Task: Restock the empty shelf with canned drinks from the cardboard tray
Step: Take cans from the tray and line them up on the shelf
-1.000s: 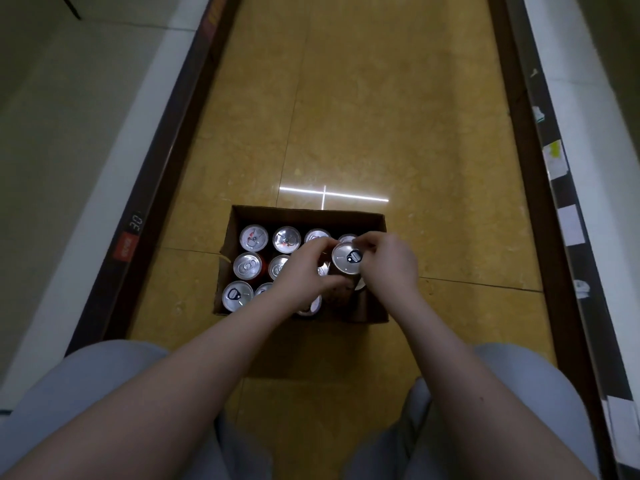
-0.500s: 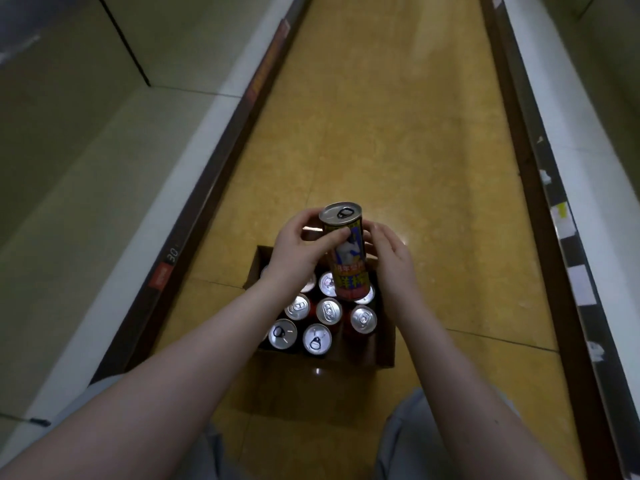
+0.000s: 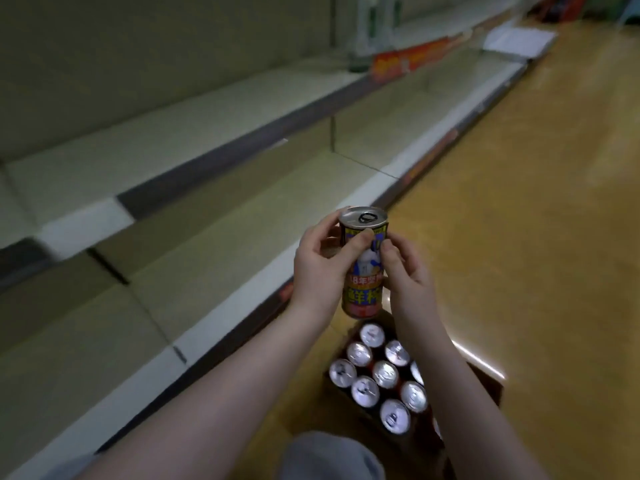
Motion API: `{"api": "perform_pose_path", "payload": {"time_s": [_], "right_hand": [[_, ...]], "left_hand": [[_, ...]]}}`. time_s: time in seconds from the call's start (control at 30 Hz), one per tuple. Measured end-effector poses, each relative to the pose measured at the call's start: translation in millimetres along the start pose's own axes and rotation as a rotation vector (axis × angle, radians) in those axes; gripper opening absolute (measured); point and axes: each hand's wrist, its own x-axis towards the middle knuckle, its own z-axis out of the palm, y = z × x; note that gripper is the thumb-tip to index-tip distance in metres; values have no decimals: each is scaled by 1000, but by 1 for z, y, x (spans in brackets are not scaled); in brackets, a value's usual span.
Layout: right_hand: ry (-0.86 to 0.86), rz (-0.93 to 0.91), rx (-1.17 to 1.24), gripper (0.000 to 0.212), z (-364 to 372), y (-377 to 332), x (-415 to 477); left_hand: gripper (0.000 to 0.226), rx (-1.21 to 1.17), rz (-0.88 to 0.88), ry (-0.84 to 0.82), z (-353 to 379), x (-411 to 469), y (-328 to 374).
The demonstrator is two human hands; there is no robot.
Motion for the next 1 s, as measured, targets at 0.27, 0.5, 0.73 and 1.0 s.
{"api": "perform_pose_path", "payload": {"time_s": [0.27,0.5,0.73,1.0], "right_hand": [[-475,55,167,17,170,-23,-41],[-680,110,236,15,286,-28,-114],[-901,162,269,17,397,-31,-194],[-1142,238,259,18,510,-30,-280]], "left_hand": [[41,72,228,466,-152,-45,96],[45,65,319,705,-255,-110,145],[34,94,387,802,-360,-178,198],[39,142,342,999,-464,-255,242]]}}
